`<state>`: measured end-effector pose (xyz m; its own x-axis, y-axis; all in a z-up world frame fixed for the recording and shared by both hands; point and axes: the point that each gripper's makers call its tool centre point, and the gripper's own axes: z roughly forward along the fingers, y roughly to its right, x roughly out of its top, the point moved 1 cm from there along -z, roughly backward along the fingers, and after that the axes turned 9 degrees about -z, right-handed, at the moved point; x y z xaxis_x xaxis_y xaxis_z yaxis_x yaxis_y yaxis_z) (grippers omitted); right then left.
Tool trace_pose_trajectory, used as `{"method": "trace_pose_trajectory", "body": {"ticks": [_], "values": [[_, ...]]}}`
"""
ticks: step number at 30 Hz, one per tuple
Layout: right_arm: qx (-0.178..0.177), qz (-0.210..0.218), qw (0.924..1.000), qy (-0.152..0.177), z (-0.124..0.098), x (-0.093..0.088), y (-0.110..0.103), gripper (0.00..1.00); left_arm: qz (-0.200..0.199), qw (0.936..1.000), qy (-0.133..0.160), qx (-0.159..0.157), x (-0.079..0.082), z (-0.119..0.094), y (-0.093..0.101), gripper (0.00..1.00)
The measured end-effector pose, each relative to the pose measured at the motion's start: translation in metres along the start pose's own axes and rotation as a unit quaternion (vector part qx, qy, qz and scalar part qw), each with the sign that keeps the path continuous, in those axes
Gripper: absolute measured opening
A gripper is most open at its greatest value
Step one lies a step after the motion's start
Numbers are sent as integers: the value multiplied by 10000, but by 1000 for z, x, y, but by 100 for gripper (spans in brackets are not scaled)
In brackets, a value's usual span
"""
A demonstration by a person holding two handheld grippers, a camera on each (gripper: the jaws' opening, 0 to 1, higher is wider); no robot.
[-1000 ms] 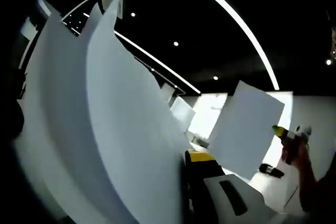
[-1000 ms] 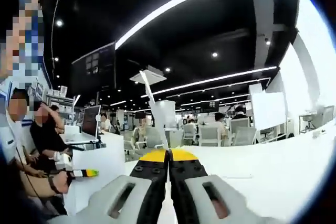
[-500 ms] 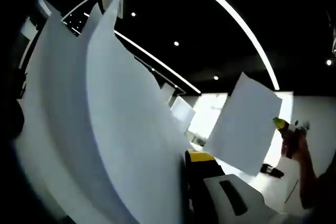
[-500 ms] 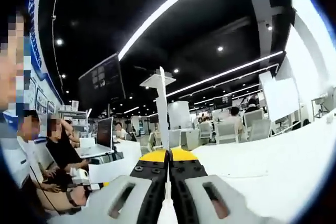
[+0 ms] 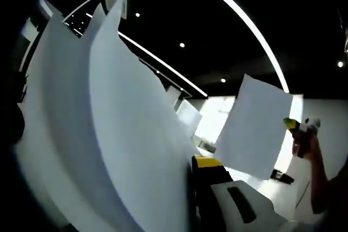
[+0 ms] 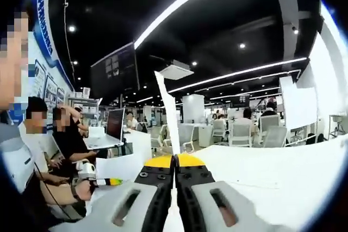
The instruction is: Organize the stack of printing papers by aligning and flattening the scattered papers on the table
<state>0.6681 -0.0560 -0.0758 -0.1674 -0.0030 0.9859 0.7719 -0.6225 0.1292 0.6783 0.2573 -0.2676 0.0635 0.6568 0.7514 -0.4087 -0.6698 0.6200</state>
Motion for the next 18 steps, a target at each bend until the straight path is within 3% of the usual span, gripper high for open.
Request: {"method": "trace_pose_trajectory", "body": {"ticks": [4,9,13,18], "values": [[306,-74,9994,-108,4,1,-15,0,-3,10000,1,-2,0,1,0,12],[597,83,9982,15,1,10,-26,0,-3,10000,0,-3,0,1,0,12],[1262,358,9913,-123,-3,10,-46,0,-2,10000,-2,-3,0,2,0,12],[1552,360,9869,-262,-2,3,-61,0,-2,10000,-2,-5,0,2,0,12]]}}
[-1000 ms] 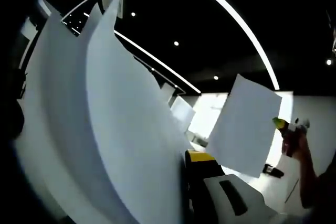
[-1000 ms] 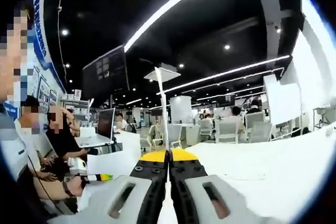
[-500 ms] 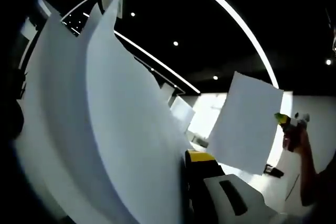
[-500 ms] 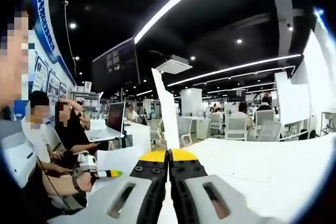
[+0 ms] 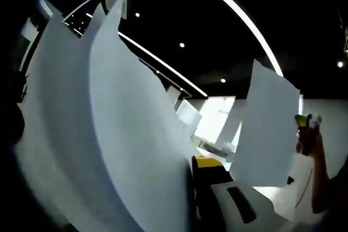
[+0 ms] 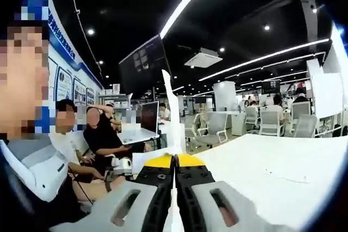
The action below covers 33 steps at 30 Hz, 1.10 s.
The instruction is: Organize the stack of printing papers by aligning and flattening the scattered papers on the table
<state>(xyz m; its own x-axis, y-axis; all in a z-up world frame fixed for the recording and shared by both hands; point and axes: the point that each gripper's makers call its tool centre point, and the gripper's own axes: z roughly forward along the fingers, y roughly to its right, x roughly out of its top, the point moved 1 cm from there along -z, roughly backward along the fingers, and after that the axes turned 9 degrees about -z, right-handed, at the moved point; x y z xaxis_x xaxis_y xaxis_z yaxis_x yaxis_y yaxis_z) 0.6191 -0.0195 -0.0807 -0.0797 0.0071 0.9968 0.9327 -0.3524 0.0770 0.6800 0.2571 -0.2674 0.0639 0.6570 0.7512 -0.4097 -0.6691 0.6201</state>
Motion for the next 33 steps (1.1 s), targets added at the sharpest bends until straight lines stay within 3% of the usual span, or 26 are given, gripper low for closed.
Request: {"method": "trace_pose_trajectory", "body": {"ticks": [8,11,17,19,23,33], "values": [[310,-97,9995,-48,2,-4,-13,0,4,10000,3,3,0,-1,1,12],[217,194,9991,-306,6,-22,0,0,5,10000,1,2,0,-1,1,12],[-337,-23,9931,-1122,13,-73,33,0,-11,10000,7,-11,0,-1,2,12],[-308,-6,9926,-1175,18,-82,36,0,-12,10000,7,-12,0,-1,2,12],[-357,-17,9899,-1370,20,-97,41,0,-10,10000,7,-7,0,-2,1,12],[-466,-131,9856,-1620,18,-111,45,0,2,10000,2,13,0,-2,0,12]]}}
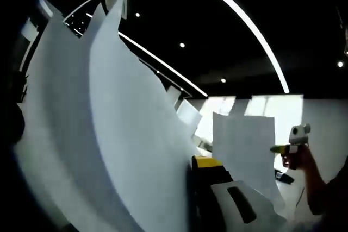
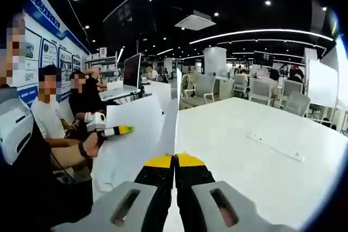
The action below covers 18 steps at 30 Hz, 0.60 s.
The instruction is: Organize the stack of printing papers by aligning and flattening the scattered papers on the table
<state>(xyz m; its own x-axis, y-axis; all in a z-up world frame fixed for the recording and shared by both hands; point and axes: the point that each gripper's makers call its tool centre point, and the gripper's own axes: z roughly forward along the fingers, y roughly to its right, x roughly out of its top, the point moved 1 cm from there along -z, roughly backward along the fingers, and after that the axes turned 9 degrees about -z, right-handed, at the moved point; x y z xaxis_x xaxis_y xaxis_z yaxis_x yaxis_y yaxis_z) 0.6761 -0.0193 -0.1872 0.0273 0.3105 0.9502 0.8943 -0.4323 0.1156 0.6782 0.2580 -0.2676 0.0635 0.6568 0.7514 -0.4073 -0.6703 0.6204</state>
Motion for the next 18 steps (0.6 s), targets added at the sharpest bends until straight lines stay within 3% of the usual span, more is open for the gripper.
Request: {"method": "trace_pose_trajectory", "body": {"ticks": [18], "values": [[-150,-163,9996,-152,4,-9,0,0,-12,10000,5,-1,2,0,-3,12]]}}
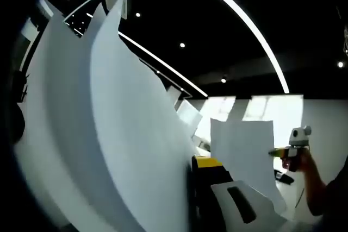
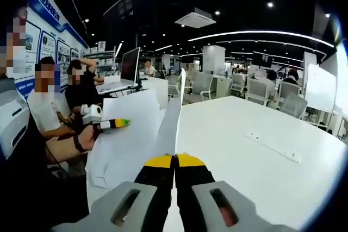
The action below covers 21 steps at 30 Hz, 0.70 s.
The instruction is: Organize the stack of printing papers by aligning and flattening the scattered papers on the table
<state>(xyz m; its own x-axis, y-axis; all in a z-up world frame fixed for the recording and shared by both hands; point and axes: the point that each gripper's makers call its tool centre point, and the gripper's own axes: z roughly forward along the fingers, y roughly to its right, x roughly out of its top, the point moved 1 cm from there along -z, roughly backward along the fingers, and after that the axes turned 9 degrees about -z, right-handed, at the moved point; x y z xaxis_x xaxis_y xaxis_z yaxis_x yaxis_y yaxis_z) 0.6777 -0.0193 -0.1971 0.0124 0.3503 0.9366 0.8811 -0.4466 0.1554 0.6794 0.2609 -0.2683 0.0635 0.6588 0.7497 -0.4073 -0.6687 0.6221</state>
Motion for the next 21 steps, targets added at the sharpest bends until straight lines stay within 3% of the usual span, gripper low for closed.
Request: {"method": "trace_pose_trajectory", "body": {"ticks": [21], "values": [[92,202,9997,73,24,-4,14,0,7,10000,-3,-5,0,0,2,12]]}}
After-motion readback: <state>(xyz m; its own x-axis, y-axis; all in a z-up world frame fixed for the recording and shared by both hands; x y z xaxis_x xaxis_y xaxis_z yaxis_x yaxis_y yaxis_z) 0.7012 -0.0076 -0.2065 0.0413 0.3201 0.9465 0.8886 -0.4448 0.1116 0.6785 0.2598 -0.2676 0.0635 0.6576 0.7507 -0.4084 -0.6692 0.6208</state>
